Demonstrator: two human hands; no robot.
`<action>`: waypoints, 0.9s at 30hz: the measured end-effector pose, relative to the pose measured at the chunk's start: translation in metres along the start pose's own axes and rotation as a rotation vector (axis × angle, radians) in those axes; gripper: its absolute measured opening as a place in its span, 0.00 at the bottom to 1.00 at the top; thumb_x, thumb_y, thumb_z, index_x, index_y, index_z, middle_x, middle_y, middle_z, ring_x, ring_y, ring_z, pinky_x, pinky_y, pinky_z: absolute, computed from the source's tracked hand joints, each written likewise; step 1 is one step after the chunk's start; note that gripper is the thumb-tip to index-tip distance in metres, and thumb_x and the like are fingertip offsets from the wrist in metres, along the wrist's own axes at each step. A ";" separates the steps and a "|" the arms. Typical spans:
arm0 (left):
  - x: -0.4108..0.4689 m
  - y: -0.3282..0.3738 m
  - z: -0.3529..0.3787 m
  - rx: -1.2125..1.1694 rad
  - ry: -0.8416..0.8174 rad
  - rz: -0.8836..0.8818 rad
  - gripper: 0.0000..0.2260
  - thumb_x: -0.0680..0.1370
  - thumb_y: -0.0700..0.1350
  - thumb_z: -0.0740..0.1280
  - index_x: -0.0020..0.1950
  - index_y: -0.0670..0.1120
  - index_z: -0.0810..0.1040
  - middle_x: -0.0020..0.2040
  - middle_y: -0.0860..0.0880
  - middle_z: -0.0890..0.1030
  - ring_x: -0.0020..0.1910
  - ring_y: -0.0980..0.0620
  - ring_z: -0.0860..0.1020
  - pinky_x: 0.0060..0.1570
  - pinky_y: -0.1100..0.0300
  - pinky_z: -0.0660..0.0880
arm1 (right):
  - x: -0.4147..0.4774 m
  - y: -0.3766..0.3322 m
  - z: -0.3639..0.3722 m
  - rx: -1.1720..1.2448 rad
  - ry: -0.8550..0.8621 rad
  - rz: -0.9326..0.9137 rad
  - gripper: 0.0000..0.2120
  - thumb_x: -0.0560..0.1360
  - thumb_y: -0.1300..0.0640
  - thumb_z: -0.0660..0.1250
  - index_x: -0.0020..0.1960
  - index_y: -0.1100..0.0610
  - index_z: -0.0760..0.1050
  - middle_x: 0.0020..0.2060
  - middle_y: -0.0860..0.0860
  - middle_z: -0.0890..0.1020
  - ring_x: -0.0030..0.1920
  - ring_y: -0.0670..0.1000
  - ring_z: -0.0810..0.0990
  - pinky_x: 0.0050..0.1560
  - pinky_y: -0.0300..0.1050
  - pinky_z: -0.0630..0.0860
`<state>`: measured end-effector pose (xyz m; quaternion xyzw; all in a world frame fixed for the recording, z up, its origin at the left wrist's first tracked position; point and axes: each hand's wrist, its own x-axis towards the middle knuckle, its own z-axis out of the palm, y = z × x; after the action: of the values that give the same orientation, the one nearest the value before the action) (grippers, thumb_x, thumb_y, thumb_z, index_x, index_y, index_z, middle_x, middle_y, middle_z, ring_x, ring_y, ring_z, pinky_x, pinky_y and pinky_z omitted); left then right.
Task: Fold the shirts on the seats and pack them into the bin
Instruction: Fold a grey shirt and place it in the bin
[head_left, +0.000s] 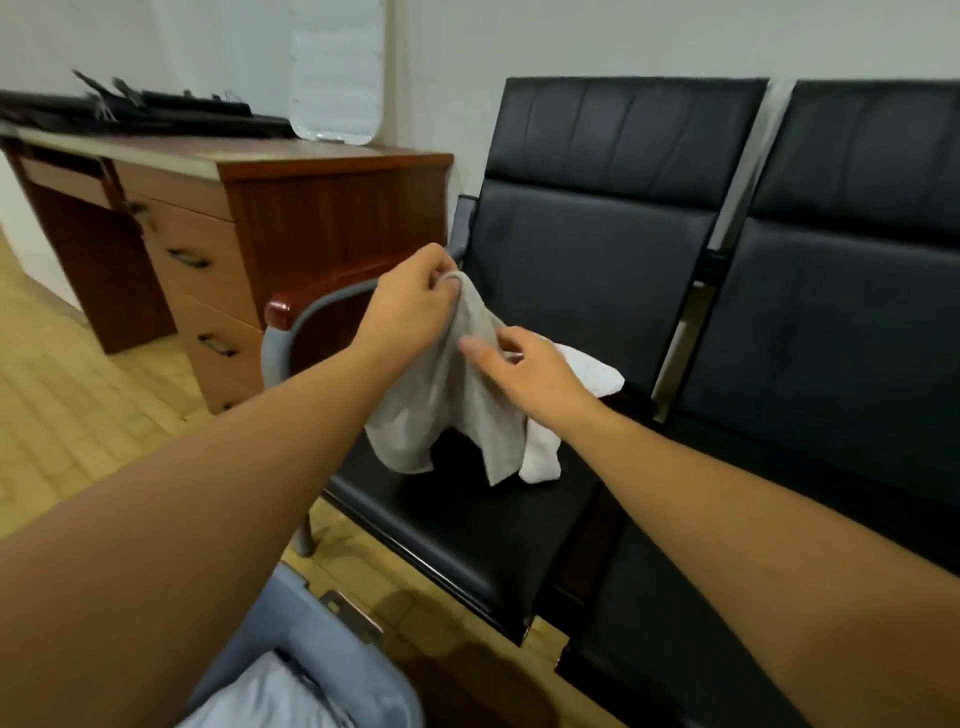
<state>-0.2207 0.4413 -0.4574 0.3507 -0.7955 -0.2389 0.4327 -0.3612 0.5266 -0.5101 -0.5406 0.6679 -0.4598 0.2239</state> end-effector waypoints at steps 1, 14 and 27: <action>-0.001 0.009 -0.002 0.030 -0.016 0.025 0.05 0.83 0.45 0.63 0.53 0.45 0.78 0.42 0.51 0.79 0.38 0.56 0.75 0.39 0.61 0.70 | -0.003 -0.003 0.005 -0.033 -0.017 -0.036 0.17 0.76 0.39 0.69 0.57 0.50 0.78 0.48 0.44 0.83 0.49 0.44 0.81 0.49 0.42 0.79; -0.034 0.027 -0.011 -0.187 -0.097 -0.130 0.09 0.85 0.48 0.61 0.55 0.44 0.75 0.47 0.42 0.81 0.43 0.47 0.77 0.44 0.55 0.73 | -0.012 -0.078 -0.058 0.113 0.257 -0.054 0.10 0.82 0.61 0.64 0.50 0.56 0.84 0.38 0.50 0.82 0.39 0.49 0.79 0.41 0.46 0.79; -0.029 0.057 -0.017 -0.074 -0.316 -0.066 0.16 0.77 0.53 0.72 0.62 0.49 0.77 0.54 0.52 0.80 0.51 0.52 0.79 0.51 0.57 0.74 | -0.016 -0.109 -0.100 0.891 0.200 0.016 0.11 0.86 0.63 0.55 0.56 0.61 0.77 0.49 0.58 0.82 0.48 0.54 0.83 0.52 0.48 0.83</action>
<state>-0.2156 0.4983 -0.4250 0.3182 -0.8324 -0.3343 0.3066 -0.3797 0.5792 -0.3717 -0.3394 0.4274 -0.7506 0.3725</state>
